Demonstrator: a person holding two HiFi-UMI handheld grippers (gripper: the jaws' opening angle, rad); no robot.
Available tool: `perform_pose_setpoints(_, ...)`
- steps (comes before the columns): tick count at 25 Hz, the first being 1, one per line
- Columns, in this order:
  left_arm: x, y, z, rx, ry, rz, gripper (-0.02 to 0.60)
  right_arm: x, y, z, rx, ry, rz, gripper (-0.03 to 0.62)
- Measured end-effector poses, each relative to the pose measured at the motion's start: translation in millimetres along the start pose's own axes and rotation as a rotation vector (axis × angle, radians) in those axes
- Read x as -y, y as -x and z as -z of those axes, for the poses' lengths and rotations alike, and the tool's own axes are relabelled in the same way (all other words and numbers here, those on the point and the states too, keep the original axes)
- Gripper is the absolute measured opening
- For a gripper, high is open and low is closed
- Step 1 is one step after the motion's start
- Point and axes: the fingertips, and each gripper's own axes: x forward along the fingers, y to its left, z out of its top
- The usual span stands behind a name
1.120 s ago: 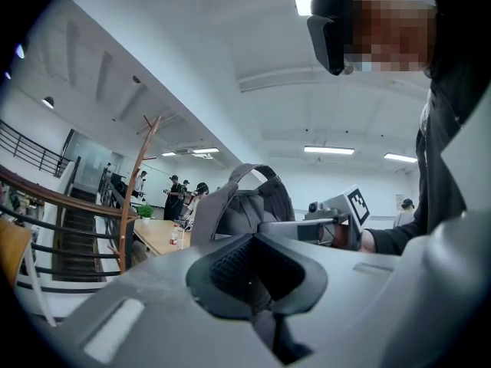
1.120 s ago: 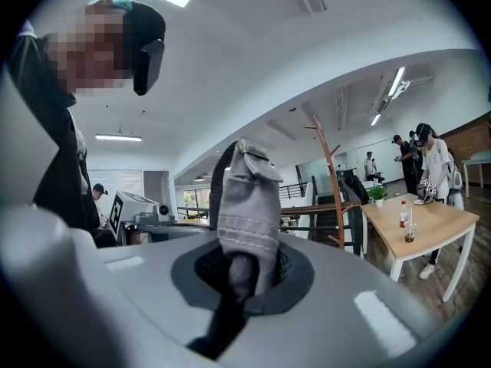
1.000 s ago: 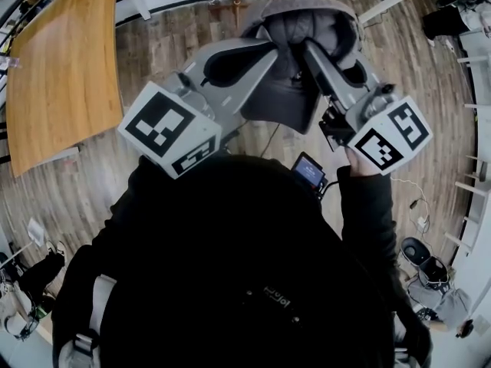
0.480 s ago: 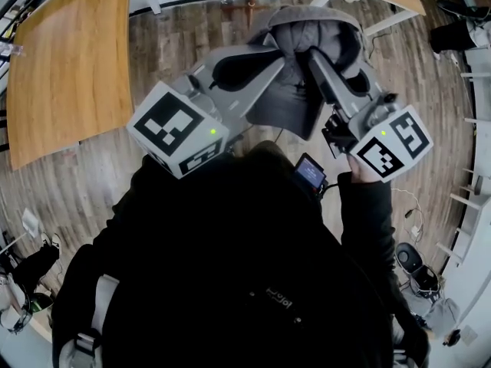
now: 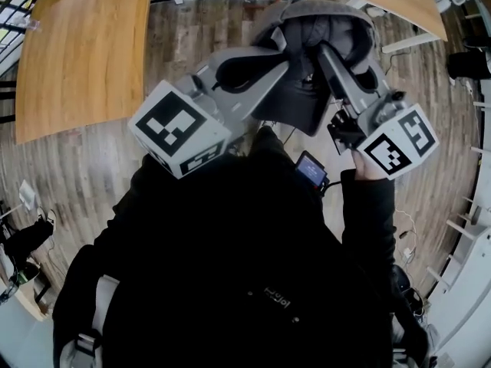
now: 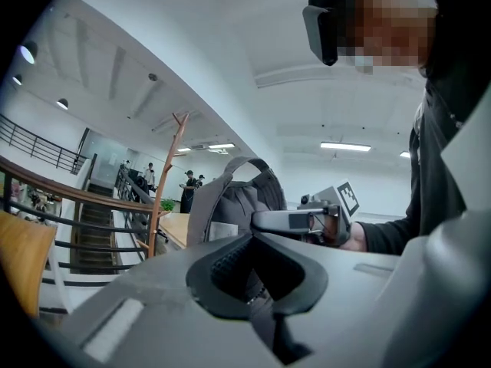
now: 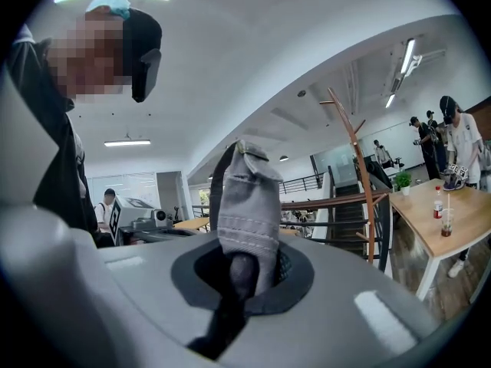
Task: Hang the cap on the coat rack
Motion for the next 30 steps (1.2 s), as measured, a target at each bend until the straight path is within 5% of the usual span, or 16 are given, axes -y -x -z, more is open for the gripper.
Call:
perform_pose_setpoints(10, -20, -29, -15, 0.014, -0.032, -0.046, 0.003, 29, -8, -21, 0.029, 0.026, -0.065, 0.015)
perform_pose_setpoints(21, -109, -189, -47, -0.017, -0.062, -0.119, 0.003, 209, -25, -63, 0.053, -0.002, -0.135, 0.015)
perform_pose_setpoints(30, -102, -192, -52, -0.067, -0.036, -0.195, 0.005, 213, -25, -71, 0.084, -0.037, -0.211, 0.015)
